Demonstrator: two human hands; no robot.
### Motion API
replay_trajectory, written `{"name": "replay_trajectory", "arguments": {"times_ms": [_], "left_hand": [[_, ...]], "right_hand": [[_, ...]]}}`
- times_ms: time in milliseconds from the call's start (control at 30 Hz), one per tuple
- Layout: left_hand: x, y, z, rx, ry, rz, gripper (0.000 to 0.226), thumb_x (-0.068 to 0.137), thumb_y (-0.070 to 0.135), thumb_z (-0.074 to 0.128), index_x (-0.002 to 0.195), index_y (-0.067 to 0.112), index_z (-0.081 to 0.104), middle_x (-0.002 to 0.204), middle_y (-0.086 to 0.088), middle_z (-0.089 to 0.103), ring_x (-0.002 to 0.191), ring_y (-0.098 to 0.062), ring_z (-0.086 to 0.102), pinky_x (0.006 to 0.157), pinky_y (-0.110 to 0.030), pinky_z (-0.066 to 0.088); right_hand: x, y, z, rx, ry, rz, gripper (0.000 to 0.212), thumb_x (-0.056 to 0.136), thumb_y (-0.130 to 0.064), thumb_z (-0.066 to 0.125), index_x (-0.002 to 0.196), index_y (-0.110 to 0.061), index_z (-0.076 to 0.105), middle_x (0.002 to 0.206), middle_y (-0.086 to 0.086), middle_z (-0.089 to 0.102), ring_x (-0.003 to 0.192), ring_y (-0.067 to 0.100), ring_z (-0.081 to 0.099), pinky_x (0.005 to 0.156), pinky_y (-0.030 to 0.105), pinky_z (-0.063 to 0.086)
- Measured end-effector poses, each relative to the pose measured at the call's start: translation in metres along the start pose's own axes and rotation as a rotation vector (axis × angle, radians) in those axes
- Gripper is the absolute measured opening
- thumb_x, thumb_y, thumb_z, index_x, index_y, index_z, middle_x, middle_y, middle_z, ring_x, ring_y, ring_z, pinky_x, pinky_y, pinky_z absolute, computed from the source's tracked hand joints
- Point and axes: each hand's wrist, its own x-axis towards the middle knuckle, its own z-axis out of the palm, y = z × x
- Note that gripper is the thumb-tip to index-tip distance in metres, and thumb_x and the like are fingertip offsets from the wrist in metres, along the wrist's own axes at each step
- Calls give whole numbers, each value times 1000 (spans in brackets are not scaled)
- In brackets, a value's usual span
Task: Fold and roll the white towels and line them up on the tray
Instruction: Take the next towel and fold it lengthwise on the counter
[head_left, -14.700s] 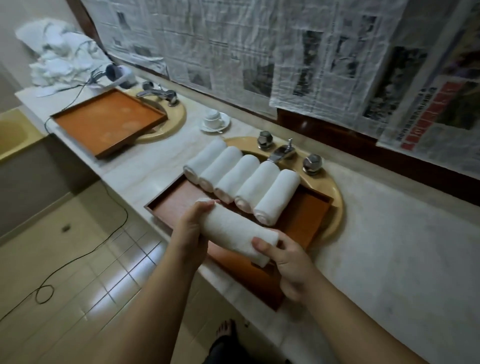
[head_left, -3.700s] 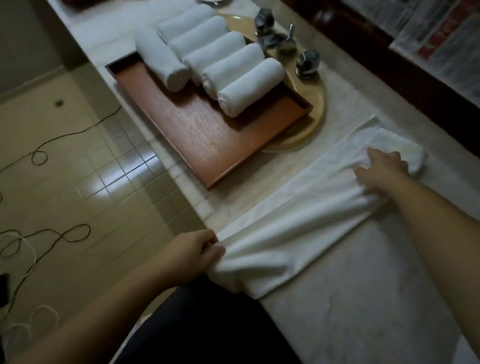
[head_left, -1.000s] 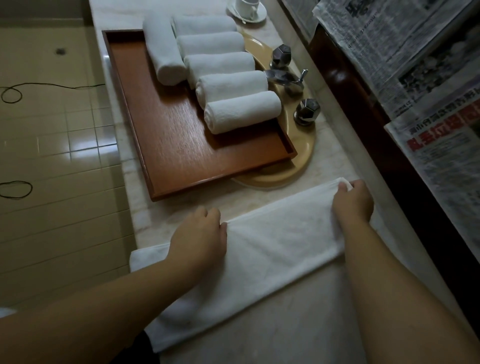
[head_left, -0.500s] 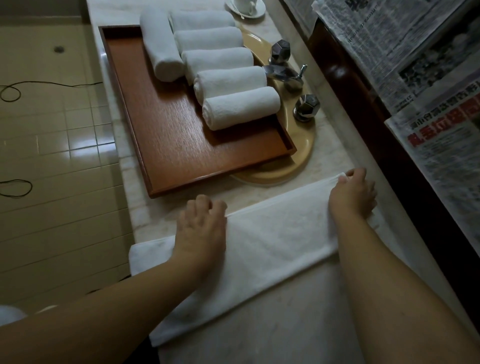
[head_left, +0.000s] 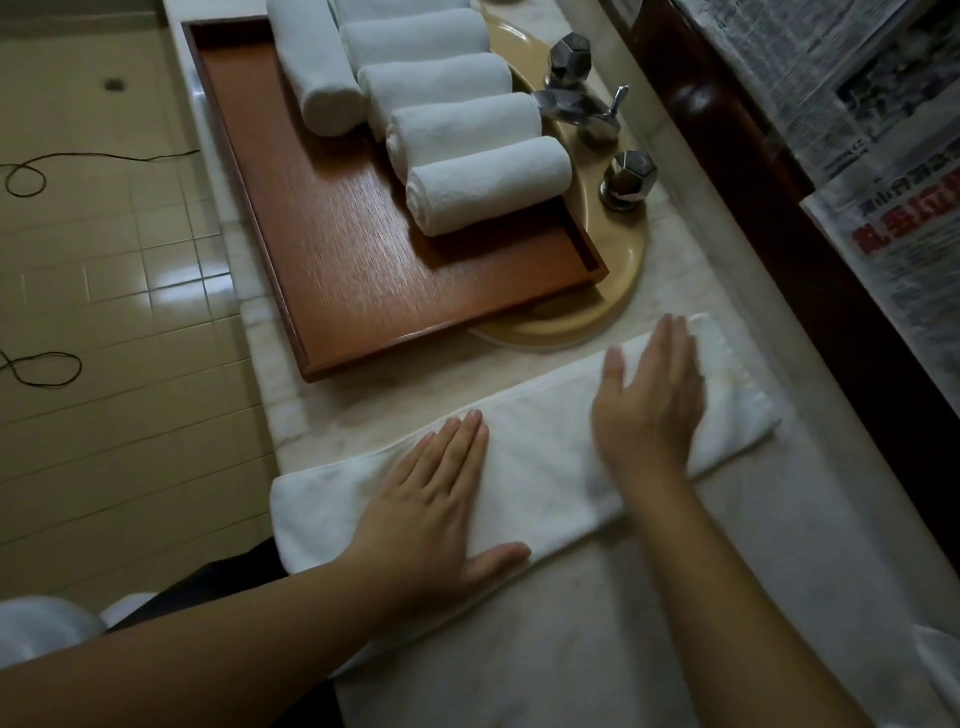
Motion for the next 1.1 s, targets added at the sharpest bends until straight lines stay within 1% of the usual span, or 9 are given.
{"name": "replay_trajectory", "arguments": {"times_ms": [67,133,200,300,467,733,867,967,1100], "left_hand": [[1,-1,1,14,-6,-7,122,85,97,23,164,11,-14,172,-5,-21,158,-17,-22,129,-39,-4],[1,-1,4,34,18,-3,124,84,97,26,165,7,-3,174,-9,-10,161,-20,-12,129,-42,3],[1,-1,7,59,22,10,126,83,98,26,165,5,0,174,-11,-7,161,-22,-9,129,-44,4],[2,0,6,89,9,15,130,81,99,28,164,4,1,174,-12,-6,161,-23,-8,129,-43,2],[3,1,5,106,13,8,134,77,102,27,164,6,-4,173,-11,-13,160,-25,-15,129,-46,-2],[9,4,4,95,26,33,134,78,101,30,165,3,5,174,-14,-3,161,-29,-7,128,-48,4],[9,6,1,75,14,14,134,77,102,29,165,6,0,174,-11,-8,161,-27,-11,128,-46,1],[9,7,0,59,23,7,133,77,102,26,164,7,-3,173,-10,-12,160,-26,-14,128,-46,0],[10,8,0,43,17,-3,133,76,103,24,164,8,-8,172,-9,-18,159,-24,-20,128,-45,-3]], "right_hand": [[-47,-18,11,-66,-160,-43,80,104,-63,23,165,-19,-6,174,3,-7,160,27,-6,124,58,3],[-77,-24,28,-216,-320,17,87,99,-72,13,161,-22,-20,171,6,-21,157,39,-16,121,69,0],[-81,-21,40,-307,-382,39,89,95,-77,6,159,-25,-26,168,10,-29,153,47,-22,115,77,-4],[-53,-8,41,-291,-370,62,88,92,-81,2,160,-31,-23,169,7,-28,151,52,-23,109,83,-8],[13,17,27,-279,-325,158,86,90,-84,2,161,-38,-16,171,5,-20,151,55,-17,108,82,-8],[89,42,24,-252,-274,277,88,94,-77,3,164,-24,-12,172,9,-17,156,45,-13,118,74,-4],[81,34,15,-142,-205,318,86,100,-70,10,164,-18,-13,172,6,-17,157,36,-16,120,71,-4],[32,4,10,-103,-144,343,86,101,-70,16,163,-21,-16,171,10,-21,154,45,-20,117,77,-4],[-28,-7,28,-191,-264,343,88,92,-81,6,161,-32,-20,165,23,-27,148,57,-24,114,78,-8]]}}
